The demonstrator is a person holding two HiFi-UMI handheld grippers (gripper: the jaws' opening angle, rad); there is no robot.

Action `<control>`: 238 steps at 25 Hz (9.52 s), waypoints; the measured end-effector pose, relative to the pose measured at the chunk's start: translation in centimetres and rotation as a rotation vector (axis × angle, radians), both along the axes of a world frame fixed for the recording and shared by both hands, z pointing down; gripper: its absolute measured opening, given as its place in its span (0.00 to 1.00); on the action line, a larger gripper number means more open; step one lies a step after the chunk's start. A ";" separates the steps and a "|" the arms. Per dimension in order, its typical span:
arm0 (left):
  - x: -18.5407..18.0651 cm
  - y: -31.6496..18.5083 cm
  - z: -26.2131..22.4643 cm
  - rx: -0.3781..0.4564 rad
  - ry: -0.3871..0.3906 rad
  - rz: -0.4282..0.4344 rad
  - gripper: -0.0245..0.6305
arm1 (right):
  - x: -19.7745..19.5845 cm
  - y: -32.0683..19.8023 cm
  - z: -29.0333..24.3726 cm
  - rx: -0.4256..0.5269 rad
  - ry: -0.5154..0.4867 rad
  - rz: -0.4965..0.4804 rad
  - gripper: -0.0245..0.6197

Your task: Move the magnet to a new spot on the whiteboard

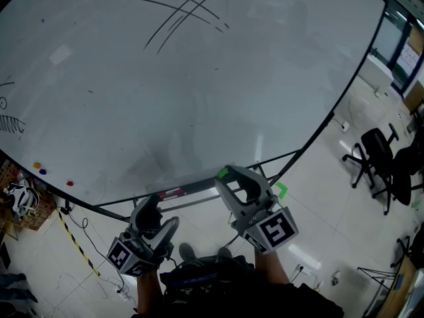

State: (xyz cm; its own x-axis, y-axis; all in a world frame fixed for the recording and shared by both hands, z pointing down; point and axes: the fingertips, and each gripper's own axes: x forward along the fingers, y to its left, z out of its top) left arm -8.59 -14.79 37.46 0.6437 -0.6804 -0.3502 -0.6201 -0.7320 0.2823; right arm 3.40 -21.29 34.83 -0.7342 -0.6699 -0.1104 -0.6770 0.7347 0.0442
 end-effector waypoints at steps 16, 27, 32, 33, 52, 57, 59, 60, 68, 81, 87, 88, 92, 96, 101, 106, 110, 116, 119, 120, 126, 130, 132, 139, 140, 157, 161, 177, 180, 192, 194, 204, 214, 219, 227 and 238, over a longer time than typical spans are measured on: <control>-0.6 -0.5 0.5 -0.018 0.009 -0.001 0.49 | -0.8 -0.3 0.1 -0.001 0.008 -0.009 0.27; -1.6 -0.6 0.7 -0.017 0.025 -0.004 0.49 | -1.8 -0.7 0.6 -0.015 0.021 -0.008 0.27; -2.3 -0.6 0.9 -0.013 0.027 -0.011 0.49 | -2.3 -1.1 0.8 -0.010 0.034 -0.001 0.27; -2.3 -0.6 0.9 -0.012 0.028 -0.010 0.49 | -2.4 -1.3 0.9 -0.010 0.036 0.001 0.27; -4.5 -0.5 0.6 -0.002 0.054 -0.036 0.49 | -5.0 -5.2 2.4 0.008 0.176 0.085 0.27; -5.0 -0.3 0.3 -0.007 0.062 -0.044 0.49 | -5.7 -6.1 2.8 0.013 0.208 0.105 0.27; -5.3 -0.2 0.2 -0.005 0.067 -0.047 0.49 | -5.9 -6.5 3.1 0.009 0.218 0.112 0.27; -5.4 -0.2 0.2 -0.005 0.068 -0.050 0.49 | -6.0 -6.7 3.2 0.007 0.222 0.115 0.27; -6.1 0.0 0.4 0.001 0.072 -0.057 0.49 | -6.6 -8.8 4.2 0.012 0.254 0.177 0.27; -6.9 -0.3 0.6 -0.001 0.078 -0.067 0.49 | -7.6 -11.0 5.0 0.062 0.398 0.295 0.27; -7.1 -0.3 0.5 -0.001 0.081 -0.067 0.49 | -7.9 -11.6 5.2 0.099 0.458 0.349 0.27; -7.1 -0.3 0.6 -0.002 0.081 -0.067 0.49 | -8.0 -11.7 5.2 0.104 0.467 0.359 0.27; -7.2 -0.4 0.6 -0.003 0.080 -0.068 0.49 | -8.1 -12.1 5.2 0.132 0.500 0.403 0.27; -7.4 -0.4 0.6 -0.005 0.077 -0.069 0.49 | -8.1 -12.3 5.4 0.141 0.522 0.432 0.27; -7.5 -0.4 0.7 -0.004 0.074 -0.068 0.49 | -8.1 -12.4 5.5 0.151 0.505 0.445 0.27; -7.5 -0.3 0.6 -0.005 0.070 -0.066 0.49 | -8.1 -12.3 5.7 0.139 0.480 0.441 0.28; -7.4 -0.2 0.5 -0.005 0.066 -0.063 0.49 | -7.9 -12.0 5.3 0.130 0.467 0.438 0.29; -6.3 -0.1 0.4 -0.006 0.052 -0.044 0.49 | -7.2 -11.2 5.0 0.109 0.415 0.414 0.29; -5.7 0.1 0.2 -0.007 0.049 -0.037 0.49 | -6.9 -10.7 4.7 0.089 0.360 0.379 0.29; -5.5 0.2 0.1 -0.007 0.047 -0.035 0.49 | -6.8 -10.4 4.5 0.077 0.340 0.361 0.29; -4.5 0.7 -0.1 -0.007 0.040 -0.033 0.49 | -5.9 -7.9 2.9 0.007 0.139 0.163 0.29; -3.7 1.1 0.2 -0.016 0.034 -0.038 0.49 | -4.9 -6.1 2.6 -0.079 0.011 0.022 0.29; -3.1 1.3 0.4 -0.021 0.029 -0.037 0.49 | -4.2 -5.4 2.4 -0.109 -0.040 -0.026 0.29; -0.6 2.4 0.2 -0.024 0.014 -0.047 0.49 | -2.0 -2.7 1.8 -0.148 -0.145 -0.153 0.27; -0.2 2.6 0.3 -0.026 0.010 -0.049 0.49 | -1.7 -2.3 1.7 -0.150 -0.152 -0.167 0.27; 5.1 8.0 1.5 -0.089 -0.033 -0.118 0.49 | 3.1 4.3 3.0 -0.195 -0.250 -0.327 0.26; 5.0 9.4 1.3 -0.075 -0.026 -0.107 0.49 | 3.0 5.9 2.1 -0.168 -0.251 -0.326 0.26; 0.5 18.3 0.8 -0.049 0.052 0.039 0.49 | -0.2 17.1 -0.2 -0.151 -0.239 -0.234 0.26; 0.4 20.0 0.9 -0.043 0.073 0.080 0.49 | -0.2 19.6 -0.1 -0.149 -0.215 -0.199 0.26; 1.4 24.2 -0.2 0.002 0.089 0.074 0.49 | 0.5 24.2 -0.8 -0.143 -0.204 -0.236 0.26; 2.0 24.5 -0.3 0.011 0.092 0.043 0.49 | 0.9 24.4 -0.8 -0.141 -0.210 -0.266 0.26; 9.8 23.5 -0.8 0.001 0.023 0.032 0.49 | 7.9 23.2 -0.8 -0.138 -0.310 -0.330 0.24; 12.9 22.9 -0.6 -0.023 -0.001 0.042 0.49 | 10.2 23.6 -0.2 -0.155 -0.337 -0.383 0.19; 12.1 22.4 -0.4 -0.028 0.006 0.047 0.49 | 9.4 23.5 -0.4 -0.151 -0.338 -0.395 0.16; 10.1 21.9 -0.1 -0.052 0.035 0.036 0.49 | 6.9 23.6 -0.7 -0.168 -0.303 -0.430 0.14; 7.6 22.1 0.0 -0.043 0.069 0.027 0.49 | 3.8 24.4 -0.8 -0.163 -0.251 -0.454 0.14</control>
State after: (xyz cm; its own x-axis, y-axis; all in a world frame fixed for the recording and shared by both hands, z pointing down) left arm -0.99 7.28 37.51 0.6377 -0.6785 -0.3647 -0.5783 -0.7344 0.3553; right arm 7.18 3.08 34.08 -0.9183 -0.3143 -0.2407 -0.2647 0.9396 -0.2171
